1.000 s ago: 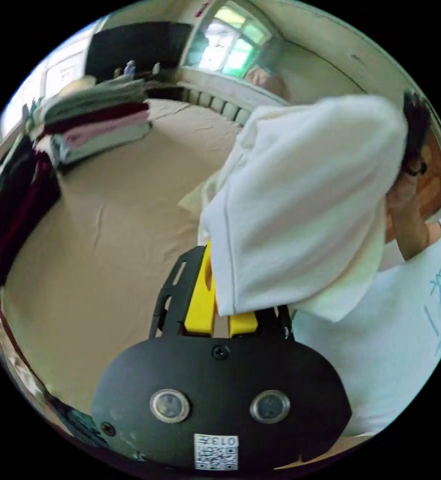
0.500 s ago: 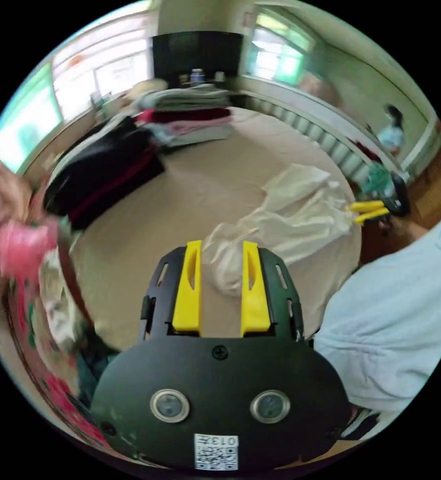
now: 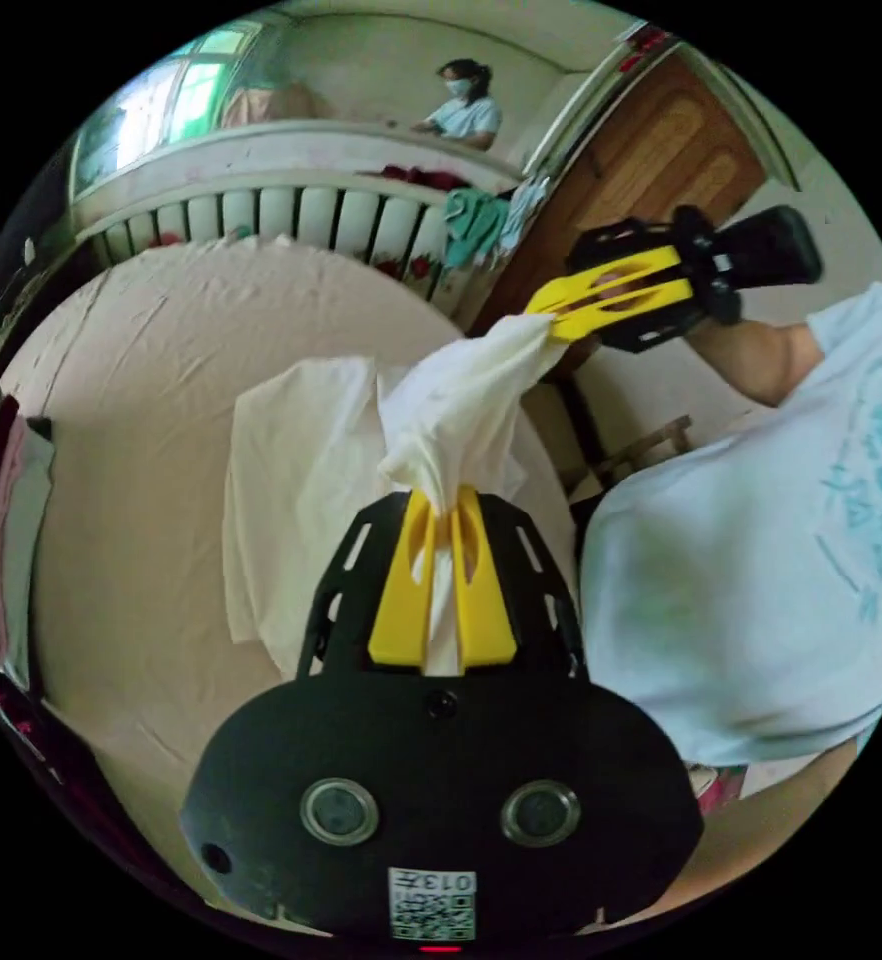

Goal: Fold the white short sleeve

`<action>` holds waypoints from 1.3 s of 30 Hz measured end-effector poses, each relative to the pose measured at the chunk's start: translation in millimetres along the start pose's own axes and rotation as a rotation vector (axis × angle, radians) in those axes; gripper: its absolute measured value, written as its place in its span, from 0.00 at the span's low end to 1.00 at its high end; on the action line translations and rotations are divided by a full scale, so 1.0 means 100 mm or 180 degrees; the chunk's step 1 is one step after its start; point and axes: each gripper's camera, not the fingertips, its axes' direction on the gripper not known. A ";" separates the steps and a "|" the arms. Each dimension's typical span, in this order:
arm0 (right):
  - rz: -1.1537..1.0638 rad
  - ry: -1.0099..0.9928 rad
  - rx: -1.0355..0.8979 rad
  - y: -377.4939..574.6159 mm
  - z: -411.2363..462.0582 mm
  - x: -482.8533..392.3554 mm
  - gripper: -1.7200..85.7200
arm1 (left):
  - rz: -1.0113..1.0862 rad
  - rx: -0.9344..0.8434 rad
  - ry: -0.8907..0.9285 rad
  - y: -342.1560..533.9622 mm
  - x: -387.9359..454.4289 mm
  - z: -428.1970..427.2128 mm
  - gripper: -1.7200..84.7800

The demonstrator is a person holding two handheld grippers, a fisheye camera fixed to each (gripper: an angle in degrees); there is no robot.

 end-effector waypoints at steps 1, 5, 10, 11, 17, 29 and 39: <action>0.0086 0.0042 0.0130 0.02 -0.13 0.07 0.03 | 0.0059 0.0100 -0.0063 0.03 0.03 -0.27 0.04; 0.0335 0.0319 0.0672 -0.13 -0.50 0.44 0.04 | 0.0299 0.0525 -0.0224 0.15 0.24 -1.21 0.03; 0.0353 0.0488 0.1230 -0.89 -0.55 0.91 0.08 | -0.0997 0.1311 -0.0886 1.02 -0.20 -2.50 0.03; 0.0480 0.0289 0.1241 -1.03 -0.49 1.09 0.11 | -0.1255 0.1335 -0.0995 1.21 -0.29 -2.60 0.03; 0.0938 -0.0280 0.0757 -0.66 0.29 1.38 0.12 | -0.3078 0.1650 -0.1062 3.40 -0.52 -2.86 0.03; 0.0734 -0.1538 -0.0365 -0.54 2.07 0.64 0.15 | -0.4440 0.1828 -0.0547 5.27 0.17 -2.41 0.04; 0.0407 -0.1462 -0.0091 -1.05 1.60 0.78 0.04 | -0.3836 0.2143 -0.1130 4.96 1.01 -3.38 0.03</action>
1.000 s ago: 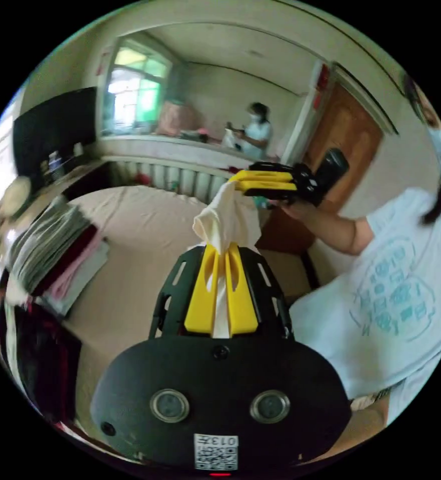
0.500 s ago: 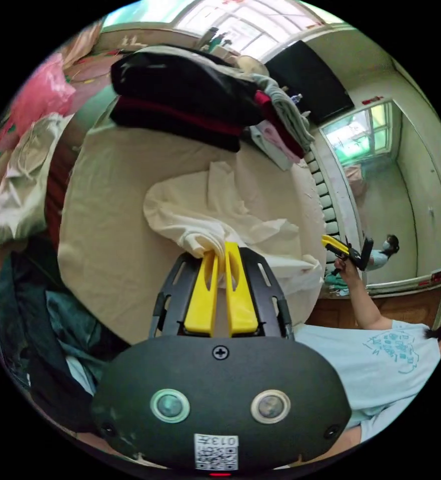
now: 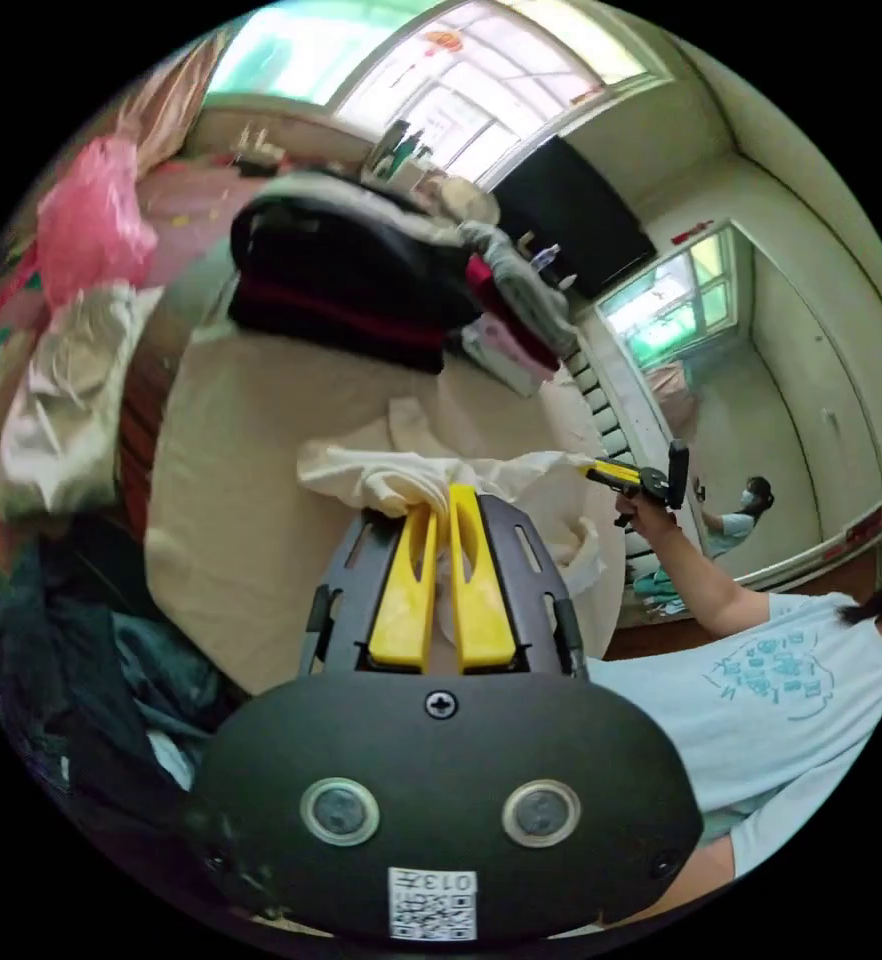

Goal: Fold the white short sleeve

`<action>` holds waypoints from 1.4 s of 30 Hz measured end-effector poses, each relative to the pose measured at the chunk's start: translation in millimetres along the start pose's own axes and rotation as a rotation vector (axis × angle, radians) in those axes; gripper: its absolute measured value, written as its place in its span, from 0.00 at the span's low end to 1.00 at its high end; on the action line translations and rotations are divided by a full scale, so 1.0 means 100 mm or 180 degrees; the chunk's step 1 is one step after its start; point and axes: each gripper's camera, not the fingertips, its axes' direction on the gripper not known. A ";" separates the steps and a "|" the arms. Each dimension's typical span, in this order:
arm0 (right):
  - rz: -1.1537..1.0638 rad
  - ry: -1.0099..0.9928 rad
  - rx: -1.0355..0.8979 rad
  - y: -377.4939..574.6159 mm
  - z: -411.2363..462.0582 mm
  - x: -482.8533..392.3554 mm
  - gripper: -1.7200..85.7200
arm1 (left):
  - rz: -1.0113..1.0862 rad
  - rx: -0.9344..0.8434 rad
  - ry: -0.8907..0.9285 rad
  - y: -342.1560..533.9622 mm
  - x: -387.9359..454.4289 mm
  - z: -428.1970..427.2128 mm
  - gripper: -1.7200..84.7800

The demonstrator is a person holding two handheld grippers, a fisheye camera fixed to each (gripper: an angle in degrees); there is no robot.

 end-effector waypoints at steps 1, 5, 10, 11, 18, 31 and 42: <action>0.0113 0.0103 0.0292 -0.02 -0.49 0.09 0.04 | 0.0172 0.0214 -0.0044 -0.05 0.17 -0.32 0.03; 0.0025 0.0861 0.1271 0.08 -2.28 -0.06 0.04 | 0.0799 0.0835 -0.0059 -0.16 0.80 -1.22 0.03; 0.0017 0.1670 0.2199 0.50 -3.82 -0.63 0.03 | 0.1788 0.1934 0.0049 0.15 1.89 -2.39 0.03; 0.0011 0.1785 0.2235 0.60 -4.06 -0.79 0.03 | 0.1845 0.2024 0.0083 0.21 1.98 -2.48 0.03; -0.0326 0.2572 0.2655 1.37 -5.06 -1.92 0.03 | 0.2661 0.2659 -0.0037 1.13 2.96 -3.32 0.03; -0.0219 0.2254 0.1727 1.45 -4.90 -1.61 0.04 | 0.2390 0.1585 -0.0263 0.55 3.27 -2.56 0.03; 0.1279 0.1126 0.0620 1.06 -1.61 0.99 0.12 | 0.0728 -0.0018 -0.0495 -0.41 1.70 0.81 0.15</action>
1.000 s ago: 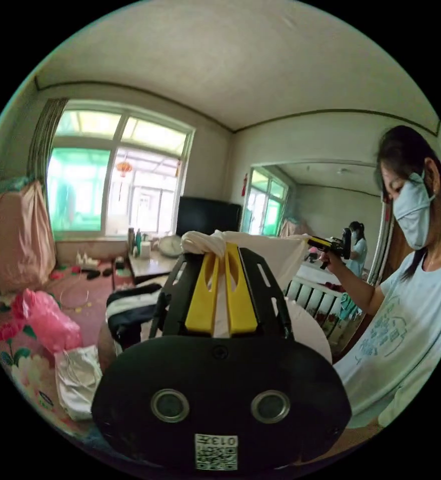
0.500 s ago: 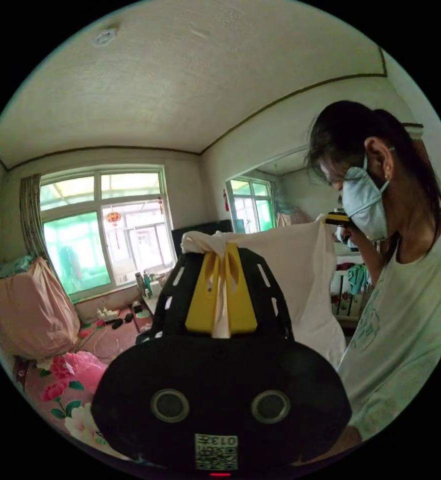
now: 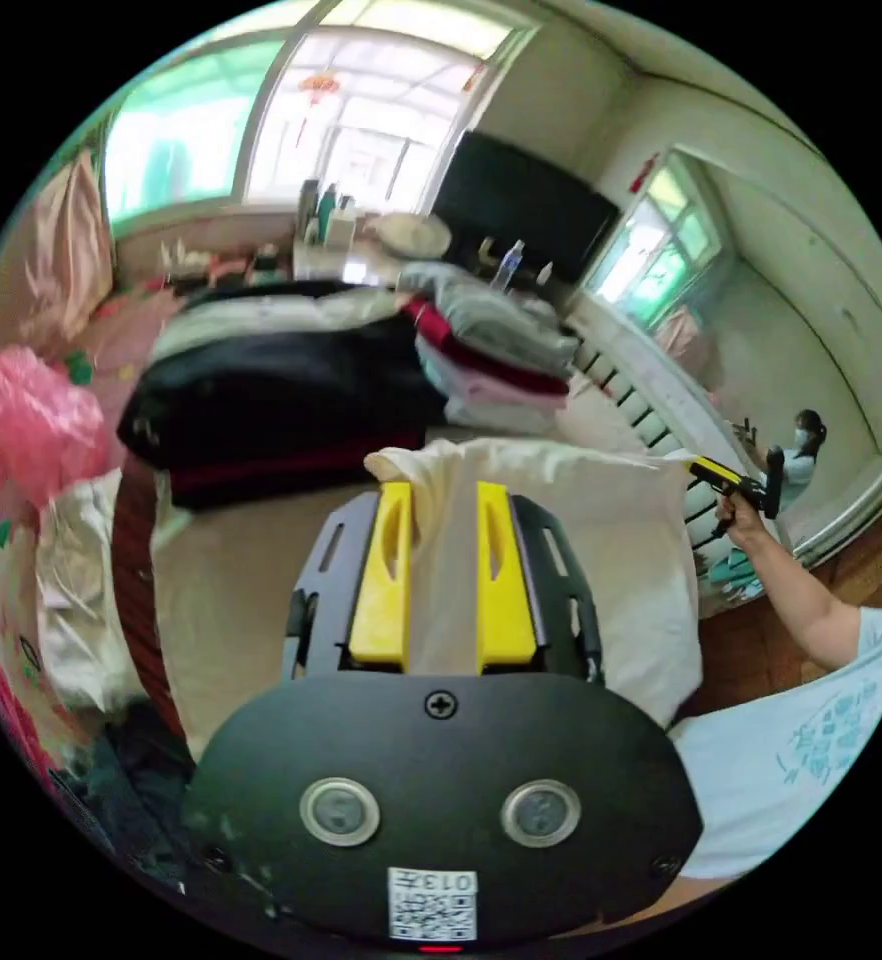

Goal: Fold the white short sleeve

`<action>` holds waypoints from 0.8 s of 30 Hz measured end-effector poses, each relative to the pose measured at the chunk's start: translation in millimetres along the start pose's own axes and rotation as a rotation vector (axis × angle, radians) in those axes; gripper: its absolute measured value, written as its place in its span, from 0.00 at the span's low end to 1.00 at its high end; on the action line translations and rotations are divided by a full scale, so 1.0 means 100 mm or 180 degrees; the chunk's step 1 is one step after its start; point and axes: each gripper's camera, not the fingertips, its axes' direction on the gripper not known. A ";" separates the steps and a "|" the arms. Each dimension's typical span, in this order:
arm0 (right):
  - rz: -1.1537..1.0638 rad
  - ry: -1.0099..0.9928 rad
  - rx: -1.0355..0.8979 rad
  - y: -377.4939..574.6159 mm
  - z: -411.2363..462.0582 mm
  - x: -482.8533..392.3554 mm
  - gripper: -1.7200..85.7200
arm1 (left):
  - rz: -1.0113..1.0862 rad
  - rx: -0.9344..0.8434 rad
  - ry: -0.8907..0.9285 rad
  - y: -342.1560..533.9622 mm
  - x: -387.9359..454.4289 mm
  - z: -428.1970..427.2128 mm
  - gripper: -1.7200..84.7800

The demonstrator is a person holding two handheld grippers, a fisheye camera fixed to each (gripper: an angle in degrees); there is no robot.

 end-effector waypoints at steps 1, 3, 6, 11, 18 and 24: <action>0.0161 -0.0078 -0.0184 0.05 0.20 0.07 0.15 | -0.0121 -0.0197 0.0041 0.10 -0.06 0.19 0.17; 0.0263 -0.0206 -0.0301 0.16 0.30 0.14 0.15 | -0.0140 -0.0337 -0.0079 0.30 -0.07 0.32 0.18; 0.0184 -0.0289 -0.0350 0.48 0.19 0.12 0.15 | -0.0164 -0.0665 -0.0045 0.76 -0.03 0.43 0.18; 0.0041 -0.0284 -0.0616 1.48 -0.17 -0.29 0.16 | 0.0036 -0.1031 -0.0086 1.71 0.45 0.42 0.18; 0.0099 -0.0272 -0.1030 2.41 -0.39 -0.88 0.16 | 0.1325 -0.1419 -0.0755 2.60 1.75 0.74 0.20; -0.0362 -0.0283 -0.1287 2.49 -0.44 -1.25 0.17 | 0.1321 -0.1619 -0.0676 2.64 1.94 1.17 0.14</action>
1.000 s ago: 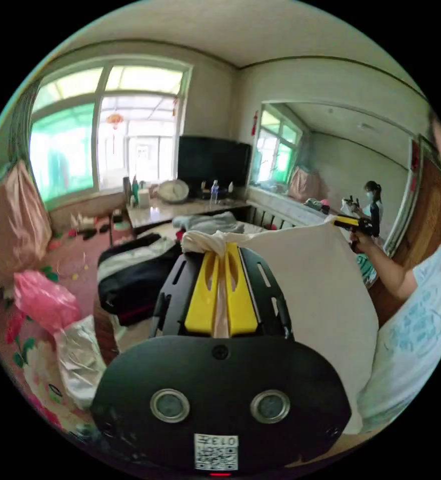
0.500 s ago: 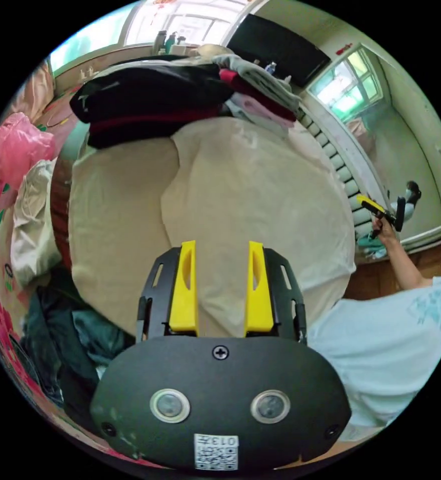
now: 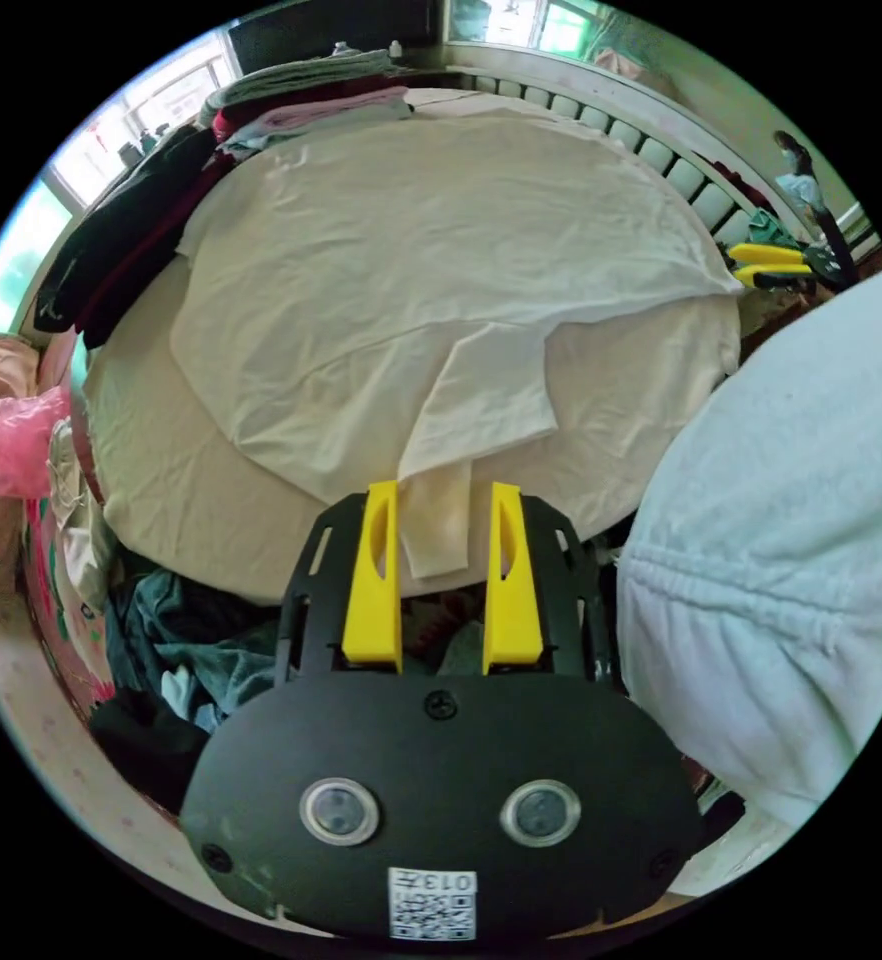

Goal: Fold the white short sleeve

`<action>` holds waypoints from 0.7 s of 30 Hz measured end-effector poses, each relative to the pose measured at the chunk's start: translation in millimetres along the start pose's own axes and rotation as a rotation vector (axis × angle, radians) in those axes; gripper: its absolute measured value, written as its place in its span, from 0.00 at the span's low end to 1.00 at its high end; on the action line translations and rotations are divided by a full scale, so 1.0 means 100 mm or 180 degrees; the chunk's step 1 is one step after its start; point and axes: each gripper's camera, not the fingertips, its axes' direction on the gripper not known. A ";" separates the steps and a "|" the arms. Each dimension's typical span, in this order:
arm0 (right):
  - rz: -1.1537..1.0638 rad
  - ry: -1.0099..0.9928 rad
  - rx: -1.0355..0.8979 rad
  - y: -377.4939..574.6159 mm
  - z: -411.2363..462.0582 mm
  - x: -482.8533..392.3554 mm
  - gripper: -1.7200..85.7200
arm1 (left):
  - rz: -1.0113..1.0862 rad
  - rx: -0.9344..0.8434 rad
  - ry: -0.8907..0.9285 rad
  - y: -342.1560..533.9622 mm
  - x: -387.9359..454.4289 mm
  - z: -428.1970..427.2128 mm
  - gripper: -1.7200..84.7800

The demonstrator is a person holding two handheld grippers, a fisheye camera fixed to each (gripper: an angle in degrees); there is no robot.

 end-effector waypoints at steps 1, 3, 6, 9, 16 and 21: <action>-0.0179 0.0084 -0.0115 0.00 0.03 -0.11 0.17 | -0.0015 -0.0035 -0.0050 -0.04 0.00 0.00 0.12; -0.0389 0.0183 -0.0268 0.02 0.11 -0.25 0.17 | -0.0043 -0.0108 0.0036 -0.11 -0.01 -0.01 0.10; -0.0476 0.0374 -0.0406 0.01 0.22 -0.38 0.15 | 0.0021 -0.0191 0.0093 -0.22 0.03 -0.04 0.06; -0.0402 0.0424 -0.0335 -0.05 0.21 -0.44 0.13 | 0.0122 -0.0241 -0.0084 -0.33 0.15 -0.14 0.04; -0.0326 0.0693 -0.0285 -0.25 -0.05 -0.68 0.04 | 0.0009 0.0390 -0.0321 -0.50 0.24 -0.92 0.03; -0.0222 0.1116 0.0462 -0.55 -1.08 -0.68 0.03 | 0.0030 0.1159 -0.0537 -0.59 0.31 -1.95 0.02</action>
